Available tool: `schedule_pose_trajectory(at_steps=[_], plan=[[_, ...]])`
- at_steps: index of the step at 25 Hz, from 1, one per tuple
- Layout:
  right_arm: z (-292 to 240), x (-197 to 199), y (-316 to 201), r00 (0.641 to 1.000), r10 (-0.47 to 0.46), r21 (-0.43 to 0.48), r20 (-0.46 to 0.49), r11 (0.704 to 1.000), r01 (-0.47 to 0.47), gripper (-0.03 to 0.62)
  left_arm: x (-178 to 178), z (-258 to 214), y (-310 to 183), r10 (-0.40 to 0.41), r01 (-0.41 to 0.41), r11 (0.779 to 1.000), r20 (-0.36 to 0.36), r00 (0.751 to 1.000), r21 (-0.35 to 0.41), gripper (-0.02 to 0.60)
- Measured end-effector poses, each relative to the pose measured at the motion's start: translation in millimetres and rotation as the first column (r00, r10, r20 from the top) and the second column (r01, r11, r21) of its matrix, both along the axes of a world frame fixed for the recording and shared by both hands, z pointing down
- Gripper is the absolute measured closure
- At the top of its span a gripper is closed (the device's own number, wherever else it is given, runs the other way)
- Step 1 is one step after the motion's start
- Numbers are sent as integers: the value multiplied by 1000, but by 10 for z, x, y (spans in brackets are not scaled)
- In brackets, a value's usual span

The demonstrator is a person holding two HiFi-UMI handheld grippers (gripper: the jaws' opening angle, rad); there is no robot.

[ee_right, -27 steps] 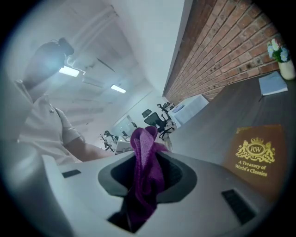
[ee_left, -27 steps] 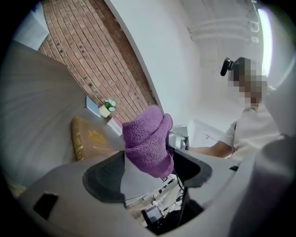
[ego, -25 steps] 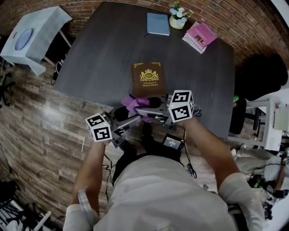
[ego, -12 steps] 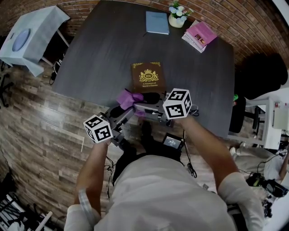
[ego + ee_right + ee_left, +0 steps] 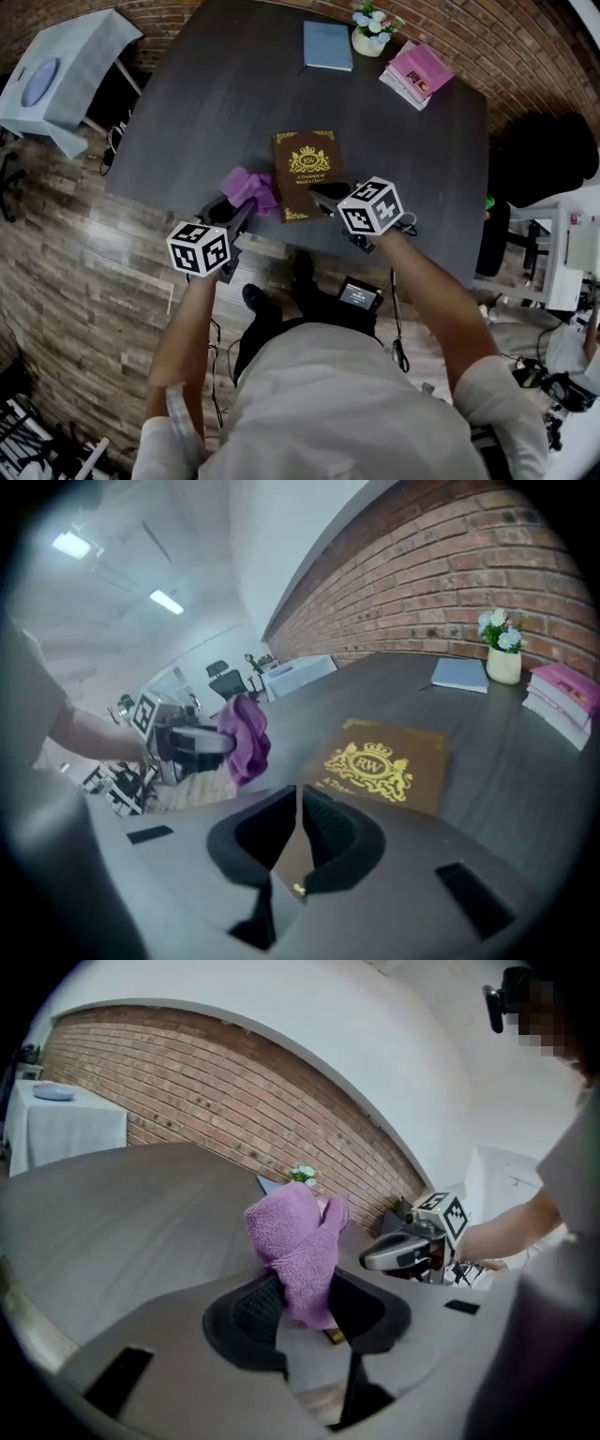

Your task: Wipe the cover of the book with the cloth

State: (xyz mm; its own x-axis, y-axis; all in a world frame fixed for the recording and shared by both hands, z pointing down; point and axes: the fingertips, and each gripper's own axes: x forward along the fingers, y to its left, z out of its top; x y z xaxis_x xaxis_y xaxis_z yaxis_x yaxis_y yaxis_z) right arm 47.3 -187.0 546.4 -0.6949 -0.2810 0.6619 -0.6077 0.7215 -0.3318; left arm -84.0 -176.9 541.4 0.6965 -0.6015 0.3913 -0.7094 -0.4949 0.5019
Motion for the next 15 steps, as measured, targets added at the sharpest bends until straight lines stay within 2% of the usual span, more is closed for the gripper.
schedule_pose_trajectory(at_steps=[3, 6, 15], plan=[[250, 113, 14, 983, -49, 8, -177, 999, 51, 570, -65, 52, -187, -27, 27, 1000, 74, 997, 3, 443], [386, 148, 61, 957, -102, -12, -273, 995, 103, 576, -85, 81, -347, -28, 26, 1000, 152, 988, 14, 442], [432, 139, 72, 928, -173, -89, -330, 984, 152, 579, -37, 187, -739, -9, 6, 1000, 291, 957, 11, 440]])
